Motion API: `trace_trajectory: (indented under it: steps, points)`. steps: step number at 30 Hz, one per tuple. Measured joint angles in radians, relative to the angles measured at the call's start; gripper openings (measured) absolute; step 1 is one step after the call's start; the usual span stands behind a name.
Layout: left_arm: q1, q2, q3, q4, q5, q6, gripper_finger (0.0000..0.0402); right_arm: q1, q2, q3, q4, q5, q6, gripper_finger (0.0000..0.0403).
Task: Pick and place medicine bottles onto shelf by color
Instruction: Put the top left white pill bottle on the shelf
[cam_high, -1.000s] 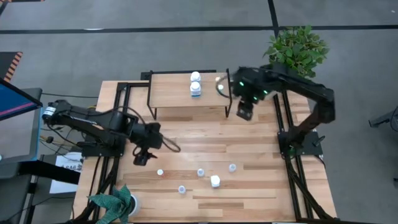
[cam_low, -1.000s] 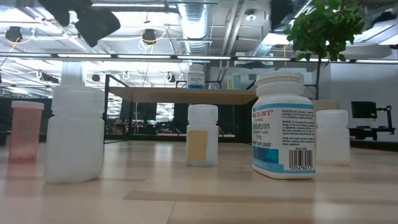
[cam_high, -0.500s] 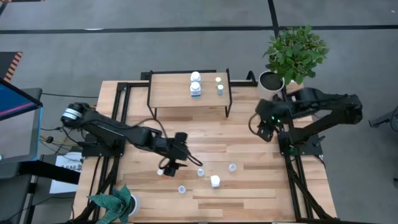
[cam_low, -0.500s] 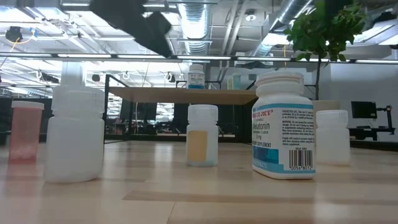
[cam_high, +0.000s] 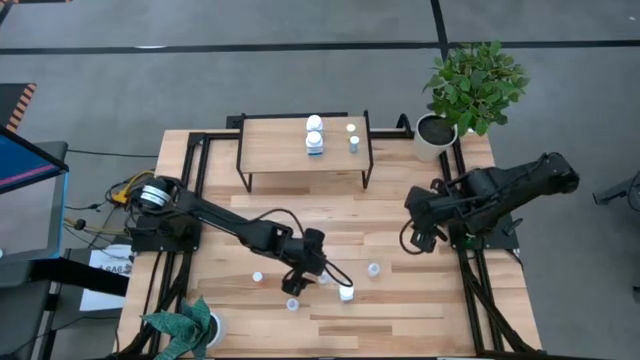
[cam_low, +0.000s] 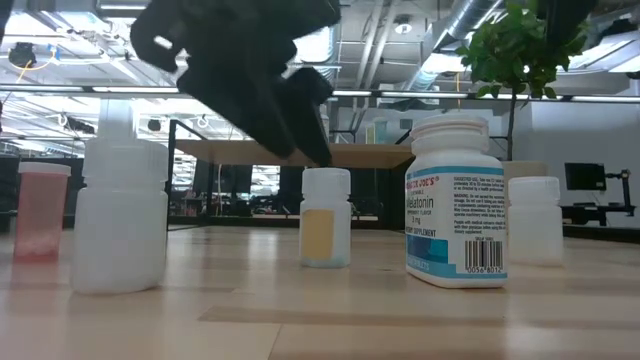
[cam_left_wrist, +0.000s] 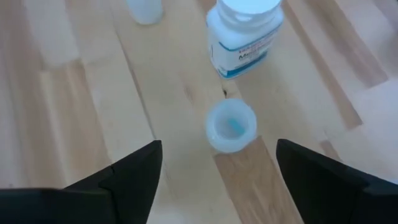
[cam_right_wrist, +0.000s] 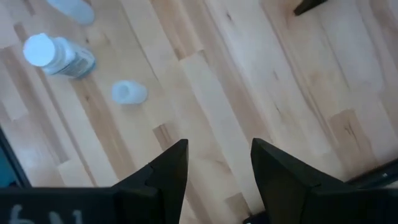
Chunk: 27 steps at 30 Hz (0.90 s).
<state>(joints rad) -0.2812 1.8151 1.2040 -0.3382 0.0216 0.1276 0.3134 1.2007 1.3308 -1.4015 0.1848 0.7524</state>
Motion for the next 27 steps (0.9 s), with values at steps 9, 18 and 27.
trace_trajectory:
  steps: [9, 18, 27]
  points:
    - [-0.001, 0.082, 0.012, 0.062, 0.052, 0.011, 0.0313, 0.029, 0.015, 0.000, 0.027, 0.000, 0.000, 0.0191]
    - [-0.001, 0.087, 0.013, 0.113, 0.042, 0.025, 0.0304, 0.029, 0.015, 0.000, 0.043, 0.000, 0.000, 0.0191]
    - [-0.001, 0.087, 0.010, 0.113, 0.039, 0.043, 0.0191, 0.029, 0.015, 0.000, 0.049, 0.000, 0.000, 0.0191]
